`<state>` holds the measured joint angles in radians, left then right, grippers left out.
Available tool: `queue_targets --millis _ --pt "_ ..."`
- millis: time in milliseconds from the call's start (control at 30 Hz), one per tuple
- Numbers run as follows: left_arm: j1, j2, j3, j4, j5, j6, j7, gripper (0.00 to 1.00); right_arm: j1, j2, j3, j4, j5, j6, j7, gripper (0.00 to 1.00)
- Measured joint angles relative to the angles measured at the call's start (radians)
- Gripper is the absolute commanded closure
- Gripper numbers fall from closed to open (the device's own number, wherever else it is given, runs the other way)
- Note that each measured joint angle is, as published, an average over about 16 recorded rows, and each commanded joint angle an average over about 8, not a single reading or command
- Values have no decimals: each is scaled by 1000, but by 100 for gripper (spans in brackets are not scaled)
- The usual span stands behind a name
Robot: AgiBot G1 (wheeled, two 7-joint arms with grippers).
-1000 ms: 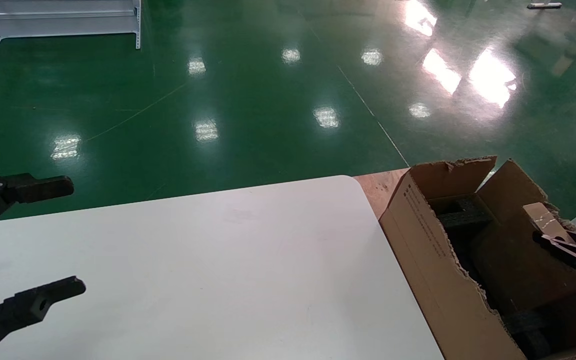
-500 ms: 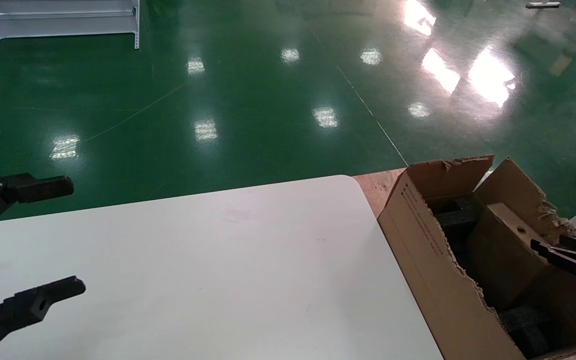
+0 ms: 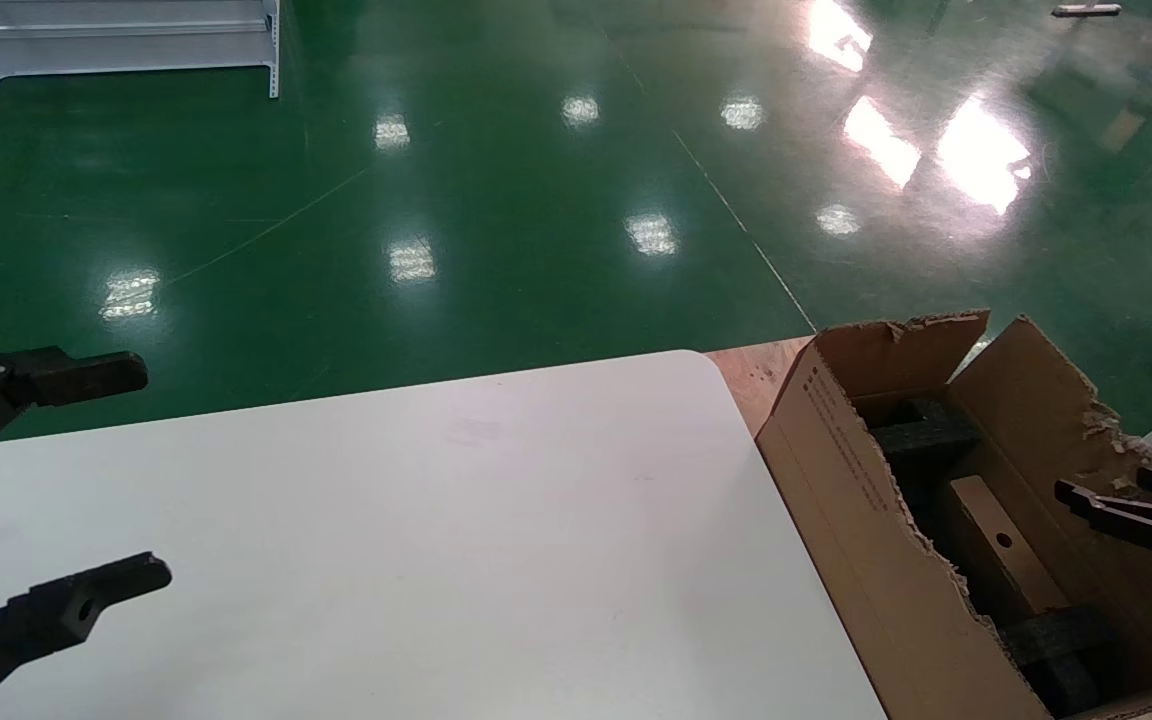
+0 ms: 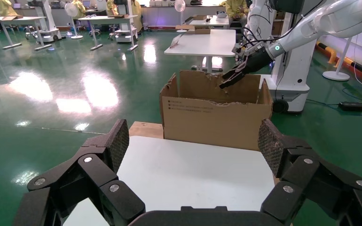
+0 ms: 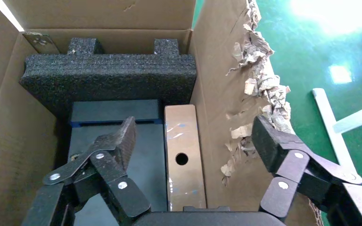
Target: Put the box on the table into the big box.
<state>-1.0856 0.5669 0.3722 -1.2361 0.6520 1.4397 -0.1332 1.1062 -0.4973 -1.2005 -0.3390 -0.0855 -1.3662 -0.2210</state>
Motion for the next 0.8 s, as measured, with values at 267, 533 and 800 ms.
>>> queue_targets --millis 267,533,800 --pt "0 0 0 0 0 0 0 0 92 -6 -22 54 14 -62 -48 0" --pt "0 0 0 0 0 0 0 0 242 -29 -64 121 10 -143 -106 0" --pt "0 0 0 0 0 0 0 0 391 -73 -111 188 -11 -199 -178 0"
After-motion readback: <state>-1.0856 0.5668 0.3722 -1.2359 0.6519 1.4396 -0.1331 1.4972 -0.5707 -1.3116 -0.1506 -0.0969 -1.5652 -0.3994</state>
